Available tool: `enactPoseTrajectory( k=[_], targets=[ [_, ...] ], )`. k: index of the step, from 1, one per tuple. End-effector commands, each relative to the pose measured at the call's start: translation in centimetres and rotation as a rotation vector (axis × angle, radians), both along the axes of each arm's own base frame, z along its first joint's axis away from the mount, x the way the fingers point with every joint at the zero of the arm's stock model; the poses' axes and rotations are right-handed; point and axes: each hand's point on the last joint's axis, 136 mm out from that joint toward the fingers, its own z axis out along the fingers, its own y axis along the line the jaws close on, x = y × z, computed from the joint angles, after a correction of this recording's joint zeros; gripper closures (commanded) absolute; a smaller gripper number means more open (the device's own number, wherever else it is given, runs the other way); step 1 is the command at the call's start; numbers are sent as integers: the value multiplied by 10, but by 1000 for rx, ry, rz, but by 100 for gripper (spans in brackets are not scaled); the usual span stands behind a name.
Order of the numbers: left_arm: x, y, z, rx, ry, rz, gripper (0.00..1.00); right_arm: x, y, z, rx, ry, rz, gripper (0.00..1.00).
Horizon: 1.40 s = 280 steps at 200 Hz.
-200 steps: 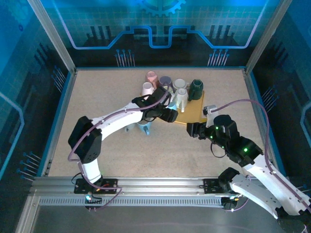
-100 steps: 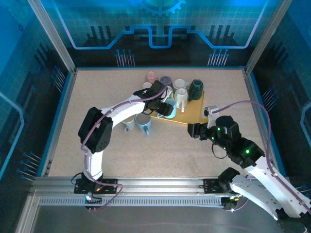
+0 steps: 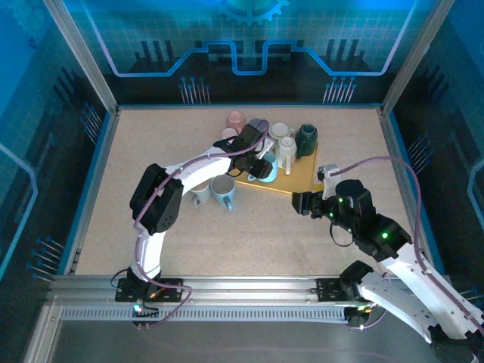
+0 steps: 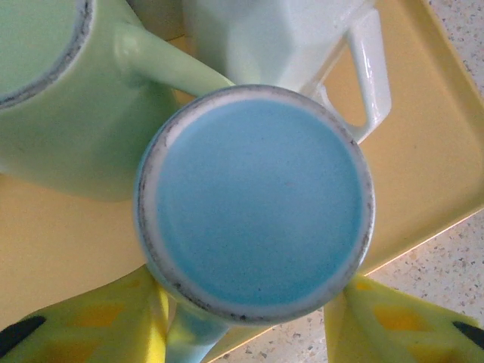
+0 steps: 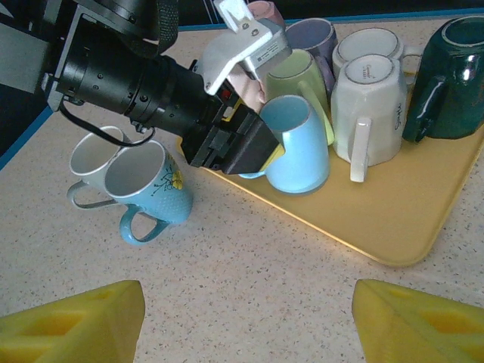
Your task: Turn the mug right side up
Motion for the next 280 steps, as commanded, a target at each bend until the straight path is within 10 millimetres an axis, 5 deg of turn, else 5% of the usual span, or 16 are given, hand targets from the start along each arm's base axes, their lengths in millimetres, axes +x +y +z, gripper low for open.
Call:
enactPoseTrajectory(
  k=[1,22,94,166,214,254,280],
  targets=[
    [-2,3,-13,22,26,15,62,0,-4,-5,-13,8,-9,26],
    [-4,4,-11,13,31,28,62,0,-3,-7,-10,10,-6,26],
    [-25,-12,15,-148,80,6,38,0,-4,-11,-12,16,-8,26],
    [-39,-12,22,-166,68,19,58,-1,-8,-17,-17,20,-27,26],
    [-42,-16,26,-194,86,35,46,0,-7,-21,-13,27,-27,26],
    [-38,-11,11,-126,68,57,54,-1,-9,-21,-10,27,-37,26],
    [-31,3,21,-99,-11,80,56,-3,-10,-21,-10,28,-37,26]
  ],
)
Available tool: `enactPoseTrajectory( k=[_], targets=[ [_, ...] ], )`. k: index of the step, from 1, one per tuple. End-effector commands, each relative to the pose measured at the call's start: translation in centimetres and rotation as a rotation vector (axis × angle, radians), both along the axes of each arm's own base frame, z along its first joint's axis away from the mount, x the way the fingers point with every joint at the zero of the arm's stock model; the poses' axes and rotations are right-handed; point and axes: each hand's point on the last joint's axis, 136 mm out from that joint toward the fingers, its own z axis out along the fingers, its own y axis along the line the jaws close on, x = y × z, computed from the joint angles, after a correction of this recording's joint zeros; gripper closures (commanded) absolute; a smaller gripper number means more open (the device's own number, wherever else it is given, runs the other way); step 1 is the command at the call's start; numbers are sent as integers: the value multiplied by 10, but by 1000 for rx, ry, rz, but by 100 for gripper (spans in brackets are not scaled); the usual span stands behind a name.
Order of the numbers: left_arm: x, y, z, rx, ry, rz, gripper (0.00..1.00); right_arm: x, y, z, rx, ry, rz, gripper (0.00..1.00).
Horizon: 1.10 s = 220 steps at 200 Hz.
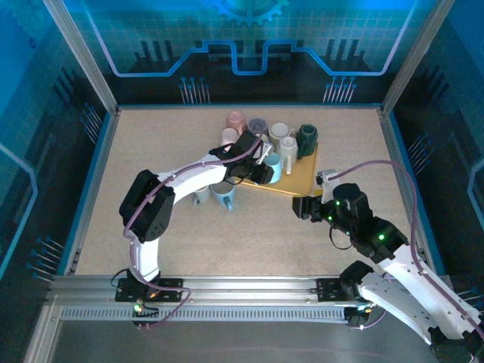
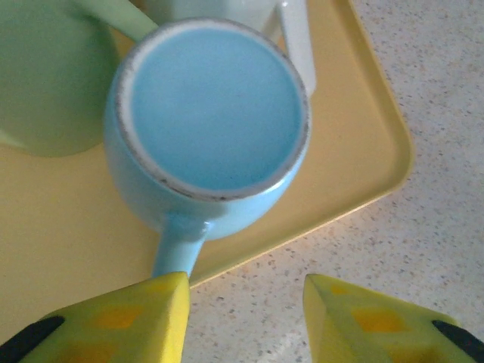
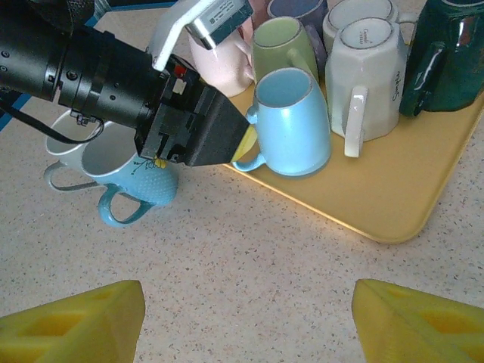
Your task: Turn the mug right side up
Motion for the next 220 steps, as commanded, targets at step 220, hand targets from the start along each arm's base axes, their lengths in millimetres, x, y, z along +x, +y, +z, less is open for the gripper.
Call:
enactPoseTrajectory(
  k=[220],
  targets=[
    [37,8,-31,150,-67,5,93,1,-9,-2,-13,-1,-35,27]
  ],
)
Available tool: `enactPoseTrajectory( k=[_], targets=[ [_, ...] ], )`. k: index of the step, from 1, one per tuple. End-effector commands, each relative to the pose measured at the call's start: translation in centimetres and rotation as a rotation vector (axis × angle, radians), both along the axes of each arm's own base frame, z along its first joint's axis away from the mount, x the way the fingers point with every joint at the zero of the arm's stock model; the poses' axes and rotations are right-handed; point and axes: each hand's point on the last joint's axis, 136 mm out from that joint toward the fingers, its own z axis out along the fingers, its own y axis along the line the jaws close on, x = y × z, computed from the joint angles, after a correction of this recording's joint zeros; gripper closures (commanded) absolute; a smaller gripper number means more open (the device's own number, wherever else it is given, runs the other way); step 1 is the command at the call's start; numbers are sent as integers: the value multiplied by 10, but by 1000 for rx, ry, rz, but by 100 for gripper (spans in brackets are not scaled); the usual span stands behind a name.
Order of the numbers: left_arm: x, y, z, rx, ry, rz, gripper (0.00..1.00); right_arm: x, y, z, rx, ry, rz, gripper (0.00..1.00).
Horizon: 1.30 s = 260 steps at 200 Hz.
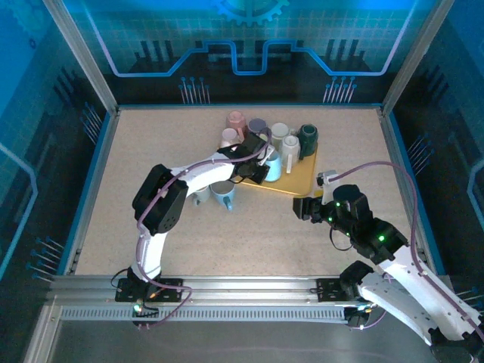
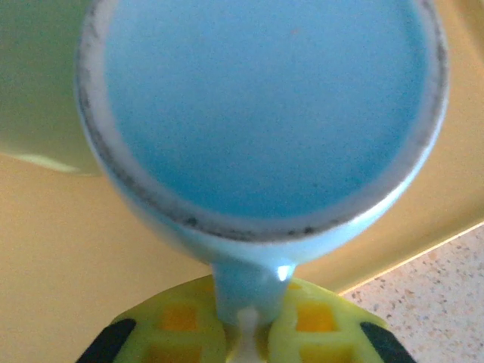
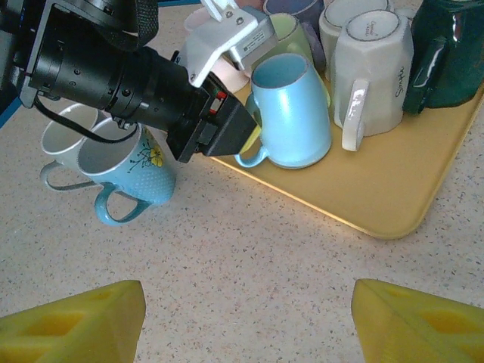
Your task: Turn the mug right side up
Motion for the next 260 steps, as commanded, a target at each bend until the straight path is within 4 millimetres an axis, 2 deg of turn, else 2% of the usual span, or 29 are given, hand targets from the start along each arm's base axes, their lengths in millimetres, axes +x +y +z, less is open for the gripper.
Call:
enactPoseTrajectory(
  k=[1,28,58,82,124,152,185,210,230,239,260],
  targets=[
    [12,0,5,-5,-27,23,93,2,-7,2,-14,-8,-27,27],
    [9,3,14,-25,-40,35,93,0,-9,6,-20,-14,-29,27],
    [-1,4,46,-93,-72,43,94,-2,-10,11,-14,-22,-27,27],
    [-13,1,88,-202,-105,36,94,-4,-10,19,3,-36,-22,28],
    [-49,-1,186,-490,-180,5,94,-12,1,44,132,-80,24,28],
    [-72,6,239,-690,-227,15,95,-16,19,72,307,-111,84,27],
    [-98,17,291,-1005,-278,30,95,-19,56,113,565,-123,236,29],
    [-115,31,321,-1210,-301,38,95,-15,67,138,722,-153,271,29],
    [-126,40,340,-1330,-310,35,96,-9,73,148,789,-164,282,29],
    [-129,45,346,-1373,-313,37,96,-6,75,148,807,-159,279,28],
    [-136,51,355,-1452,-313,32,96,-4,81,161,858,-202,302,25]
  ],
)
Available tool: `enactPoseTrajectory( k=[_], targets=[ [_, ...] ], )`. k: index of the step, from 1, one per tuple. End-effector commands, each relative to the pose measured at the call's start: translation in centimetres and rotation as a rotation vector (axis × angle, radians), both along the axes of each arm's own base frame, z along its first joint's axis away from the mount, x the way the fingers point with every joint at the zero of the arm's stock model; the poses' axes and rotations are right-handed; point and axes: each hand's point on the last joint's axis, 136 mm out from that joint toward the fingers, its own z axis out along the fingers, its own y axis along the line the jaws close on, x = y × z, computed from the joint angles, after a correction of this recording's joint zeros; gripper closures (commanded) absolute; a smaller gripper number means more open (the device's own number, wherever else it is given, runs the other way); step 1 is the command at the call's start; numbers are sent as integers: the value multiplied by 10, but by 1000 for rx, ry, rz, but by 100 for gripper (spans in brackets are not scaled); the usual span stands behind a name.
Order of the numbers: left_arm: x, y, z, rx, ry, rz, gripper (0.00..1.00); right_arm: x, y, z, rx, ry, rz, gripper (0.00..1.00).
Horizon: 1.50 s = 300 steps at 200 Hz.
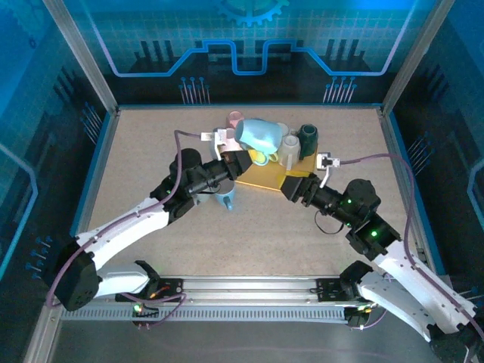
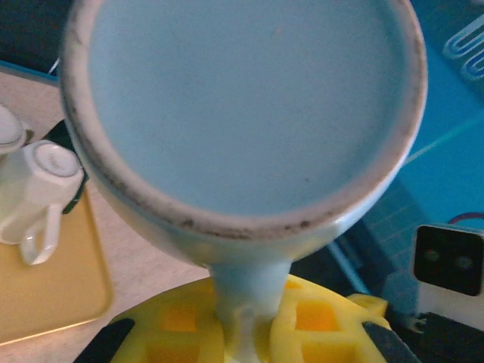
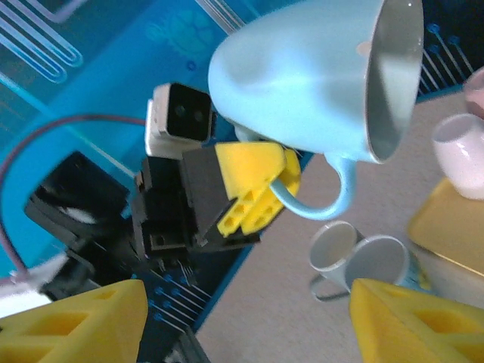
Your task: Turn the mug right side up
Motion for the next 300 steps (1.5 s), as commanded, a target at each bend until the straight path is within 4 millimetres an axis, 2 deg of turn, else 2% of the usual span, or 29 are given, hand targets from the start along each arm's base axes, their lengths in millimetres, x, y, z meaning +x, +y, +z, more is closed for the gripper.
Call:
enactPoseTrajectory(
  k=[1,55,101,141,188,229,249,267,276,287,300],
  targets=[
    [-28,21,97,-308,-206,-25,96,-4,5,39,153,-92,37,25],
    [-37,27,103,-353,-238,-40,96,4,24,40,171,-87,49,19],
    [-45,25,108,-362,-270,-81,97,13,45,57,241,-81,121,23],
    [-54,22,114,-383,-276,-124,98,25,53,70,266,-100,126,28],
    [-60,19,110,-369,-273,-142,99,32,57,78,332,-115,147,46],
    [-60,16,100,-350,-258,-145,100,31,55,78,343,-120,145,78],
    [-60,14,92,-337,-245,-147,100,31,53,79,342,-119,137,91],
    [-60,12,84,-325,-225,-151,86,29,50,79,335,-123,128,96],
    [-60,13,80,-316,-216,-148,77,29,48,77,324,-120,118,98],
    [-63,15,75,-297,-204,-145,61,27,44,75,295,-121,98,99],
    [-67,17,66,-254,-182,-143,49,24,37,70,255,-124,69,100]
  ],
)
